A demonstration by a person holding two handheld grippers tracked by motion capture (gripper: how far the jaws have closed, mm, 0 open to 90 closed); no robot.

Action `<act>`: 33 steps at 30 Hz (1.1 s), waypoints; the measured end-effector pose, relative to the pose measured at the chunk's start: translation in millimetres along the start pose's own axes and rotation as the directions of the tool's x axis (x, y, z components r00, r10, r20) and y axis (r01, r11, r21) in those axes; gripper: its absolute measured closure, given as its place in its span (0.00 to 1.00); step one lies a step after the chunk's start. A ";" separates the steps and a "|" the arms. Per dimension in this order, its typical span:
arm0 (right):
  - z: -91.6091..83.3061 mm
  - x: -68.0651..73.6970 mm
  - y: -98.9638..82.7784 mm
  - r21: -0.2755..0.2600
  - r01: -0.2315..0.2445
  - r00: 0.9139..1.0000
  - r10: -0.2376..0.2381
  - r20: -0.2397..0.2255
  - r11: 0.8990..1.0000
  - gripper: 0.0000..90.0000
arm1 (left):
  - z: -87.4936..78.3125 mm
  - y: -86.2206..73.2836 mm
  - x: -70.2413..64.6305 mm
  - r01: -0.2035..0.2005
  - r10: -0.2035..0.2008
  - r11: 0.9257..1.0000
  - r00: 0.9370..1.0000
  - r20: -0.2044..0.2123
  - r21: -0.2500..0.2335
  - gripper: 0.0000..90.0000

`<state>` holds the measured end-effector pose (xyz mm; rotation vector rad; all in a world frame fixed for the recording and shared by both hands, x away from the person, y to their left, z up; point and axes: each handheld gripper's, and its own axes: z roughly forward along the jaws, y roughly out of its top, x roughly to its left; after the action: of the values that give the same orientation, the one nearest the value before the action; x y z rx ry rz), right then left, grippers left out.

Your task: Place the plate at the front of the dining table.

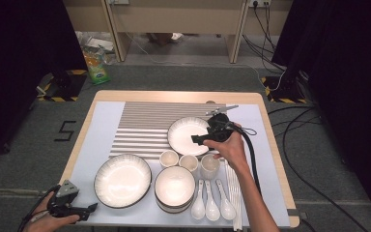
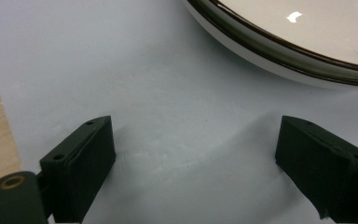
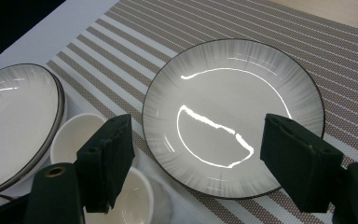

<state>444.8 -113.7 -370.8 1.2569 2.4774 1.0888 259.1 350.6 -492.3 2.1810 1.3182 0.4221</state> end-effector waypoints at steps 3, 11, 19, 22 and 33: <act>-1.1 1.9 -1.9 0.007 0.016 1.000 -0.016 -0.006 1.000 0.35 | 0.0 -0.1 0.0 0.000 0.000 1.000 1.000 0.000 -0.001 0.12; -2.0 8.9 -4.1 0.011 0.040 0.999 -0.039 -0.016 0.999 0.36 | 0.0 -0.1 -0.1 0.001 -0.001 1.000 1.000 0.000 -0.001 0.12; -3.8 17.5 -6.4 0.010 0.061 0.998 -0.061 -0.027 0.998 0.36 | 0.0 -0.2 0.0 0.001 -0.001 1.000 1.000 0.001 -0.002 0.12; -7.0 20.6 -8.0 0.009 0.063 0.998 -0.063 -0.030 0.998 0.36 | -0.2 -0.1 0.1 0.001 -0.001 1.000 1.000 0.003 0.002 0.12; -14.6 28.1 -13.7 -0.003 0.077 0.995 -0.077 -0.057 0.997 0.36 | 0.1 -0.5 -0.1 0.003 -0.003 1.000 1.000 0.000 -0.005 0.12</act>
<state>411.8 -105.6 -364.4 1.1357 2.5429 1.1220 258.7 350.6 -492.6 2.1744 1.3189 0.4239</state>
